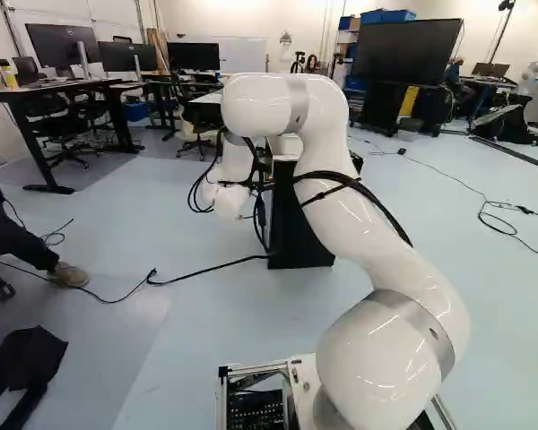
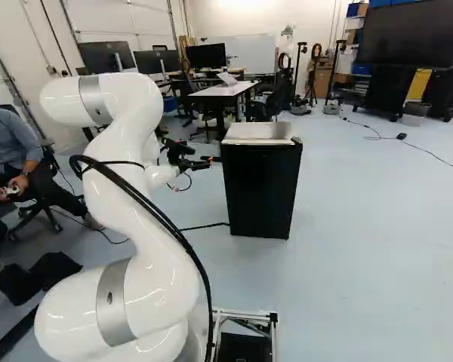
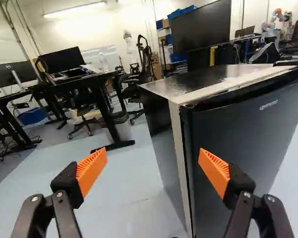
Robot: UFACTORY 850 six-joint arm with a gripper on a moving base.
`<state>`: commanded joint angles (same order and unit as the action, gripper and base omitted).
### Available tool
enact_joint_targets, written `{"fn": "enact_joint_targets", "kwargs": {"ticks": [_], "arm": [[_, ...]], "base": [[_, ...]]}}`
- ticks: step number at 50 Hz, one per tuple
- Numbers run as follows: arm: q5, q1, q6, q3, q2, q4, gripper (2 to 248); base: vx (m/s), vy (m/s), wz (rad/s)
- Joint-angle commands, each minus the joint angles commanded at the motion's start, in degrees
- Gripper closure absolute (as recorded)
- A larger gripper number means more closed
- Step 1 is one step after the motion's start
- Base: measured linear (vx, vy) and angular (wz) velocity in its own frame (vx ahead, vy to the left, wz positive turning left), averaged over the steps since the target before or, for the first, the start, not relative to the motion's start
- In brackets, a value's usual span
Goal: Open the fridge door
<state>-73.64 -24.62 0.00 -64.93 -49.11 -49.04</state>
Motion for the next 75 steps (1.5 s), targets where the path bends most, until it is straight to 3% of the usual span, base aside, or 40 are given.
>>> {"fn": "enact_joint_targets", "kwargs": {"ticks": [25,41,60,75], "arm": [[-3.06,-2.72,0.00,-1.23,-0.74,-7.42,3],[-4.91,-4.00,0.00,-5.25,-3.10,-10.75,3],[-6.82,-3.53,0.00,-11.96,-6.98,-14.54,3],[-6.97,-2.39,0.00,-16.05,-9.31,-15.07,3]], "base": [[0.000,0.000,0.000],[0.000,0.000,0.000],[0.000,0.000,0.000],[0.000,0.000,0.000]]}}
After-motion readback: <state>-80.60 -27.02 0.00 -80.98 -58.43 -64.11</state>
